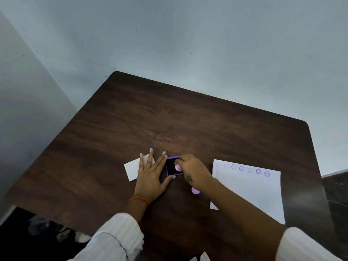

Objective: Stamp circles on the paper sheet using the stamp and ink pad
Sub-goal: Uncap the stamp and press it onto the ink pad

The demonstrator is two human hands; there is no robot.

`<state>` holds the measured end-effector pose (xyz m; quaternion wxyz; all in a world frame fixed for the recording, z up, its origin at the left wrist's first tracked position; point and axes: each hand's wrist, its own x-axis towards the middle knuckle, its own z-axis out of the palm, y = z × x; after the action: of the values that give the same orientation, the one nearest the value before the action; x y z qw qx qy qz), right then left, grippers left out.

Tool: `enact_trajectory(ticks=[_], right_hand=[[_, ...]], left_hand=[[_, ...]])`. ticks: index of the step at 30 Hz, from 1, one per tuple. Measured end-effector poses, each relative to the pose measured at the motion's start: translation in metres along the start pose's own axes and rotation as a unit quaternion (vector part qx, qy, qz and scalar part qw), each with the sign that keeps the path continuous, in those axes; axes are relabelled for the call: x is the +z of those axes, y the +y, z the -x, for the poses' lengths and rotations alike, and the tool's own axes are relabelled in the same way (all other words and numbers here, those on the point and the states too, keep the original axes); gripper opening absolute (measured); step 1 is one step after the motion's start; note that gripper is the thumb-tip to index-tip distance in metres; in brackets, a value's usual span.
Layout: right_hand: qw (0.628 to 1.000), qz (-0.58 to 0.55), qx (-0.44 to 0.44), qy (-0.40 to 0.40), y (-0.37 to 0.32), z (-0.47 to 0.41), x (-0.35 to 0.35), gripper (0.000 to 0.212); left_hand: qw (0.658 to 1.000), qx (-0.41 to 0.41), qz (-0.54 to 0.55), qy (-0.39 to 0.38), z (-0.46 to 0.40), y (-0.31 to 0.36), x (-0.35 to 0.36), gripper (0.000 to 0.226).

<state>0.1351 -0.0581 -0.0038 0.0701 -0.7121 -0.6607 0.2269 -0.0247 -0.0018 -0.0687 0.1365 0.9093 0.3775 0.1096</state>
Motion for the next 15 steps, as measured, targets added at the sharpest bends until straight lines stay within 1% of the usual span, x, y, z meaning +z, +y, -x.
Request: enact_trajectory(ticks=[2, 5, 8, 10, 11, 13, 15], right_hand=[[0.999, 0.044, -0.012, -0.015, -0.003, 0.003, 0.003, 0.035], [0.999, 0.05, -0.003, 0.006, -0.005, 0.005, 0.003, 0.033], [0.997, 0.016, 0.052, 0.049, -0.014, 0.005, 0.011, 0.033], [0.992, -0.004, 0.095, 0.078, -0.019, 0.004, 0.018, 0.037], [0.991, -0.005, 0.102, 0.085, -0.019, 0.003, 0.02, 0.038], [0.995, 0.016, 0.064, 0.074, -0.013, 0.002, 0.019, 0.037], [0.998, 0.051, -0.016, 0.034, -0.001, 0.0, 0.011, 0.033]], left_hand=[[1.0, -0.002, 0.007, 0.0, 0.0, 0.0, 0.001, 0.073], [1.0, -0.001, 0.005, 0.002, 0.0, 0.0, 0.0, 0.074], [1.0, 0.001, -0.003, 0.002, 0.0, 0.0, 0.001, 0.073], [1.0, 0.0, 0.005, -0.001, -0.001, -0.001, 0.002, 0.073], [1.0, 0.0, 0.008, -0.003, -0.001, -0.001, 0.002, 0.073], [1.0, 0.0, 0.007, -0.006, -0.001, -0.001, 0.002, 0.073], [1.0, 0.002, 0.003, -0.004, -0.001, 0.0, 0.001, 0.073]])
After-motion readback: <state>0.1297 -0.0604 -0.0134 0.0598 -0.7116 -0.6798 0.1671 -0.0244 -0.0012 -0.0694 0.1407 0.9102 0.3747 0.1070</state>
